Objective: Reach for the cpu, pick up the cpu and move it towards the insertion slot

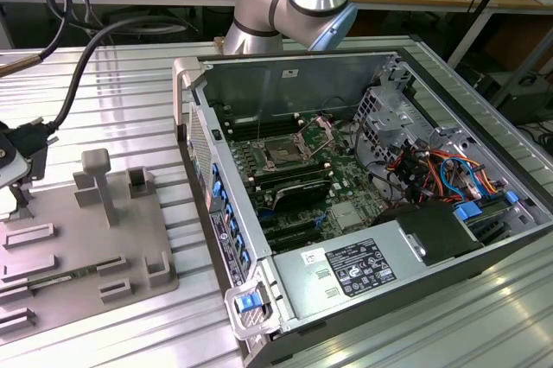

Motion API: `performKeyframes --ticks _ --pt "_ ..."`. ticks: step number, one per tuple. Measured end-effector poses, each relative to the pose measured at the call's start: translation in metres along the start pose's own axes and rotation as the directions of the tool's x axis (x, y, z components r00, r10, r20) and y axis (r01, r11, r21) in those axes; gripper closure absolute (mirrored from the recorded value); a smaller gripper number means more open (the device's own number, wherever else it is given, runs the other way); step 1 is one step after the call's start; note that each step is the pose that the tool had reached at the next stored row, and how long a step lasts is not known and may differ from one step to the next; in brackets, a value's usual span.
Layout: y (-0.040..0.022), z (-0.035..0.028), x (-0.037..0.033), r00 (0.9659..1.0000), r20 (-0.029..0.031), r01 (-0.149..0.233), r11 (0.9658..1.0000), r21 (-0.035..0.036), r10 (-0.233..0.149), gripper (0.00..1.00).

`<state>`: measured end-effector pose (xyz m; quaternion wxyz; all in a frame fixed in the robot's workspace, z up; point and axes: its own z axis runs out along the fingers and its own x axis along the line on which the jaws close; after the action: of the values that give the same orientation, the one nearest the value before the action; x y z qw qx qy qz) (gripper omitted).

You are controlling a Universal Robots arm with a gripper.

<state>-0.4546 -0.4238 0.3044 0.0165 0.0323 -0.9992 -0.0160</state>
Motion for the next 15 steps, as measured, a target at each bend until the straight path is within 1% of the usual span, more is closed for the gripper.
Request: performKeyframes --ticks 8,15 --pt "0.0000 -0.0022 0.0001 1.0000 -0.0002 0.000 1.0000 0.0001 0.000 0.45" --pt "0.0002 -0.0059 0.0001 1.0000 -0.0011 0.000 1.0000 -0.0002 0.000 0.45"
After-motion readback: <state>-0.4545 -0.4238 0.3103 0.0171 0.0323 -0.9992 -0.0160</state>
